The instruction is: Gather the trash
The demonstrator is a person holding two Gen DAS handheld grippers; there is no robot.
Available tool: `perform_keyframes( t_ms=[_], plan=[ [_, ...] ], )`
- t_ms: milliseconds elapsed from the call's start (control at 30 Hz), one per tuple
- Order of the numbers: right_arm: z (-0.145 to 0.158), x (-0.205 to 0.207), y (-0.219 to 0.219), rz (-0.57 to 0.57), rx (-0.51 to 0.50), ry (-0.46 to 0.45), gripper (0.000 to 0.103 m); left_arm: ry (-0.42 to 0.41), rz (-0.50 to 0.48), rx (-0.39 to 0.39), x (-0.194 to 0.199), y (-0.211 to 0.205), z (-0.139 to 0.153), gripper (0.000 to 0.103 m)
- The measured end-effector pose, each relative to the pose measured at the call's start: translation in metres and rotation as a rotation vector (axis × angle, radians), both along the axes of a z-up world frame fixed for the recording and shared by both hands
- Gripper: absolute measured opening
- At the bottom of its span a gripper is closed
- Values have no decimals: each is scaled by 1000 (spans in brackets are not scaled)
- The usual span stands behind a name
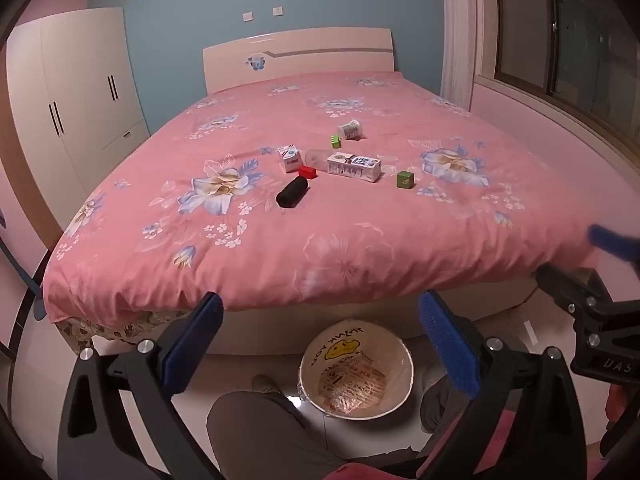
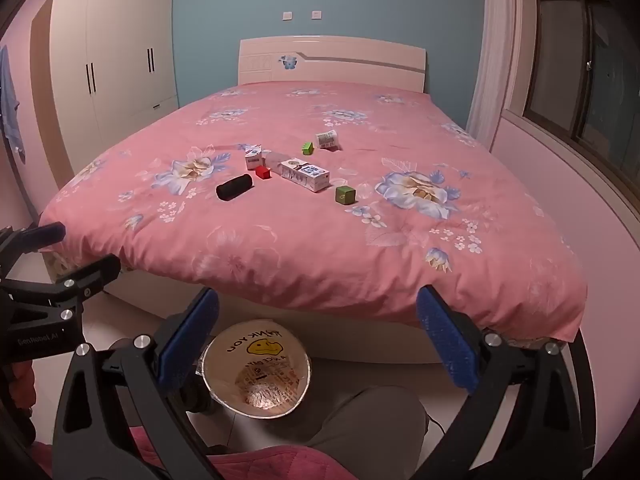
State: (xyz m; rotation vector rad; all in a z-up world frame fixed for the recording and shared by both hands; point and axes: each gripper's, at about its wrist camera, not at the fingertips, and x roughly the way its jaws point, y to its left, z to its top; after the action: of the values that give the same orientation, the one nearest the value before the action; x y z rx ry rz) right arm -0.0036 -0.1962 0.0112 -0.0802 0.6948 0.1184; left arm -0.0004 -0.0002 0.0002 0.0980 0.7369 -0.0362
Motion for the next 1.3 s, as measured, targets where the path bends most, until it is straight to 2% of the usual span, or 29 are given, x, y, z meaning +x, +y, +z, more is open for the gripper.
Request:
perform_keyframes(
  t_ms=[600,1267,1300],
  plan=[
    [0,-1,0,-5,6,-3,96,2,1,-13,3,5,-2,100],
    [0,1,-1,-5,4,7,96,-2,-3,-20,9,-3,17,100],
    [0,1,-1,-6,3,5,96,-5,-2,-19,4,2,9,100]
  ],
)
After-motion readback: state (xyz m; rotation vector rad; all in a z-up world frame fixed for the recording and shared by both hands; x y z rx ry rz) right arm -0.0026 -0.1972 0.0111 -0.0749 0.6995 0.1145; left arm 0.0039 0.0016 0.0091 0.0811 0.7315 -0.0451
